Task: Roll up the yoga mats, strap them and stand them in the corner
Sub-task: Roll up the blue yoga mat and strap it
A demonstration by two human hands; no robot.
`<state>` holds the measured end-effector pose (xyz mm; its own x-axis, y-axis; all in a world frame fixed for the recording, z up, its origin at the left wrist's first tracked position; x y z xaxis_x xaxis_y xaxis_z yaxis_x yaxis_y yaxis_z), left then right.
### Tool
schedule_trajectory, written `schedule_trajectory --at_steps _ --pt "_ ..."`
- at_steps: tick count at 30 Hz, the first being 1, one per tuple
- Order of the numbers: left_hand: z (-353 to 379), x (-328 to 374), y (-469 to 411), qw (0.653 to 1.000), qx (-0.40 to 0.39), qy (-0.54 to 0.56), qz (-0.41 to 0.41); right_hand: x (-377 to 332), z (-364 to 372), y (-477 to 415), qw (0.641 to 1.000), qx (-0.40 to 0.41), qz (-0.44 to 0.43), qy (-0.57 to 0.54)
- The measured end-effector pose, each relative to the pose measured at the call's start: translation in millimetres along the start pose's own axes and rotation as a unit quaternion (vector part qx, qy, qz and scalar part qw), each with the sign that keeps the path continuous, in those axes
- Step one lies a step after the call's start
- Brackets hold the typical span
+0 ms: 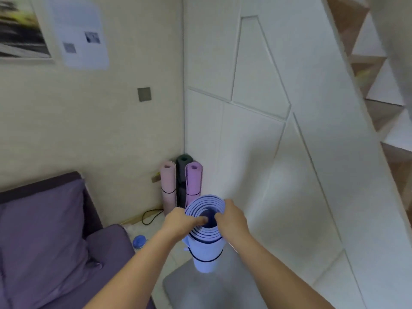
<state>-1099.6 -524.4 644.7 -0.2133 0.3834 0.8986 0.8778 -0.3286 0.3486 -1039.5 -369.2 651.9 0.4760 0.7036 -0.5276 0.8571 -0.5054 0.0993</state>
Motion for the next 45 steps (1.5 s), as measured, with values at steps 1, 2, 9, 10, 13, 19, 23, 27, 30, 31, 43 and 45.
schedule_trajectory --at_steps 1,2,9,10,13,19,23,27,30,31,43,45 --pt "-11.3 -1.2 -14.9 1.000 0.000 0.018 -0.008 -12.8 7.4 -15.9 1.000 -0.003 -0.010 0.003" --pt "-22.9 -3.5 -31.9 0.999 0.001 0.036 -0.018 -25.4 16.0 -32.4 1.000 -0.005 -0.019 0.007" --pt "-96.3 -3.9 -158.3 0.993 -0.003 0.110 -0.046 -107.5 70.0 -154.8 0.998 -0.019 -0.042 0.034" --pt "-104.9 -3.0 -173.0 0.992 -0.004 0.117 -0.045 -117.8 75.3 -169.1 0.998 -0.023 -0.047 0.039" --pt "-122.6 0.5 -205.1 0.989 -0.006 0.142 -0.045 -142.4 83.8 -203.0 0.997 -0.023 -0.054 0.056" --pt "-135.1 0.3 -264.2 0.981 0.006 0.188 -0.049 -165.9 102.3 -265.6 0.994 -0.028 -0.078 0.067" --pt "-134.3 -5.5 -312.7 0.973 0.012 0.221 -0.067 -166.1 124.2 -312.7 0.995 -0.039 -0.076 0.054" --pt "-131.0 -14.1 -375.2 0.964 0.034 0.244 -0.101 -164.4 149.8 -373.6 0.994 -0.059 -0.075 0.055" --pt "-126.8 -22.4 -439.3 0.960 0.048 0.245 -0.124 -158.2 175.0 -434.6 0.992 -0.085 -0.070 0.053" --pt "-123.8 -26.6 -463.4 0.960 0.046 0.241 -0.138 -154.1 185.2 -458.3 0.992 -0.092 -0.062 0.054" --pt "-82.8 -103.8 -735.1 0.935 0.041 0.231 -0.265 -80.3 330.4 -703.2 0.978 -0.202 0.039 0.019" --pt "-75.3 -116.6 -759.9 0.939 0.033 0.205 -0.273 -68.5 342.4 -722.6 0.974 -0.216 0.053 0.035"
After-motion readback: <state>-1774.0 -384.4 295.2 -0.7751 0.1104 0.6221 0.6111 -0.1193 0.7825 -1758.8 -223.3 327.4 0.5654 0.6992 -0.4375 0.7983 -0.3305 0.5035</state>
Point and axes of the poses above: each hand's wrist, its own y-axis away from the middle knuckle, its own z-axis out of the palm, x = y × z, the point moved 5 cm from there along -y, towards the middle knuckle, and after that the axes turned 12 degrees about y, right-handed, at the moved point
